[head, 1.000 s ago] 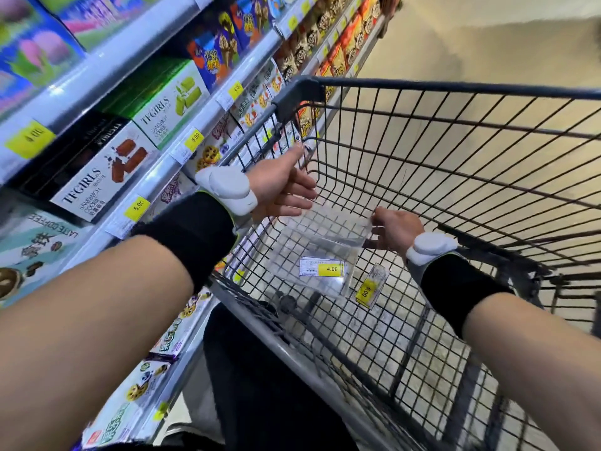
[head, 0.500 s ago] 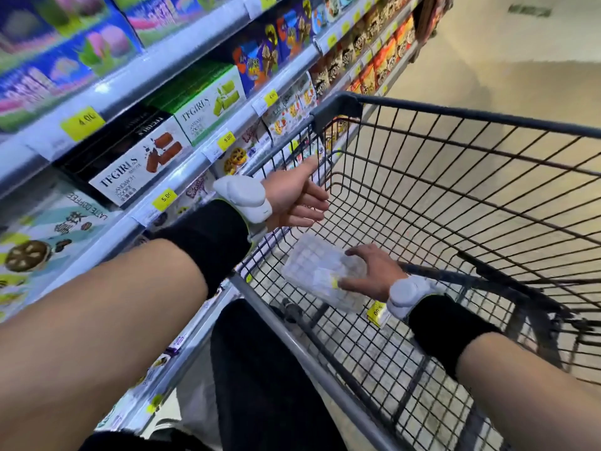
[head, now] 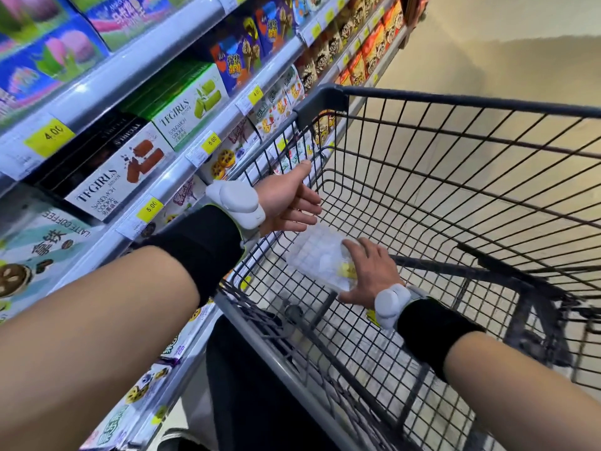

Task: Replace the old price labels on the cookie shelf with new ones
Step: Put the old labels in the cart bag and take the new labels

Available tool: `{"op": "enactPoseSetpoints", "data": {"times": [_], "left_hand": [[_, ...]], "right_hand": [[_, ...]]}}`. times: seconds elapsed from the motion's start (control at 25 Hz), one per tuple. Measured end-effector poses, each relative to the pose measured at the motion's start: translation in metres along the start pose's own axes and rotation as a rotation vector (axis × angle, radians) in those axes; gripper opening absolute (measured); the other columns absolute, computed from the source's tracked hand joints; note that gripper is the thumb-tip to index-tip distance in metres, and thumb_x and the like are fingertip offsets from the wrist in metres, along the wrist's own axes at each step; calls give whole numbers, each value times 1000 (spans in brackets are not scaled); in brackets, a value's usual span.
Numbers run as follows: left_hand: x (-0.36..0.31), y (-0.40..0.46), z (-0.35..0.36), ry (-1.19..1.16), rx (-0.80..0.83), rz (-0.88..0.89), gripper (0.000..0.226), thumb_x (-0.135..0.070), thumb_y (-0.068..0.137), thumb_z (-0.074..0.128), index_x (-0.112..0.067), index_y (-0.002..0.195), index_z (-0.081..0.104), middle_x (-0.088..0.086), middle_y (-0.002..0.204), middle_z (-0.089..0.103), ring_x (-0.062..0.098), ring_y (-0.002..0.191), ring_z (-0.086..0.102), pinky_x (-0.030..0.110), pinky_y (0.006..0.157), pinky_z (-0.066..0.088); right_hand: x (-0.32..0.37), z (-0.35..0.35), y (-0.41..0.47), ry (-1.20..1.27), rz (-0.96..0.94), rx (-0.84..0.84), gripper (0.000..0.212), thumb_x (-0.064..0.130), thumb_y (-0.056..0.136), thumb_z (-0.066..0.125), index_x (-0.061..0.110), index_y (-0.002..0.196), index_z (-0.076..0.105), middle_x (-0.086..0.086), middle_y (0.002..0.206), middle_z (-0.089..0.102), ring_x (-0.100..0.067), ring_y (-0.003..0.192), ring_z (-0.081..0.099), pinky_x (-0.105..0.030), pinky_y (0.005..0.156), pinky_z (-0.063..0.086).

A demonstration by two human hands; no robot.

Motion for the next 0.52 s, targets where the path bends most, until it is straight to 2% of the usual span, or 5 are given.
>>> {"op": "enactPoseSetpoints", "data": {"times": [0.24,0.44,0.52], "left_hand": [[0,16,9,18,20,-19,70,-66,88,39,-4,100,68,13,96,74,26,82,71,36,76,58],[4,25,6,8,13,-41,66,-66,88,41,-6,101,68,12,97,75,27,82,71,38,79,58],[7,27,5,11,18,-48,67,-67,87,40,-8,100,68,11,96,75,26,82,72,36,75,59]], "right_hand": [[-27,-15,22,-66,57,-23,114,64,59,74,34,148,9,-6,161,10,-34,145,13,-49,118,18],[-24,-20,25,-68,63,-67,98,72,71,55,32,149,11,-2,161,8,-31,147,8,-50,118,12],[-16,-21,30,-74,37,-101,90,70,76,49,31,148,14,-2,161,11,-31,146,10,-49,118,13]]}}
Point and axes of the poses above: each hand's wrist, its own y-axis towards the middle knuckle, its own z-axis out of the palm, x = y × z, the point moved 9 cm from there along y, towards the middle knuckle
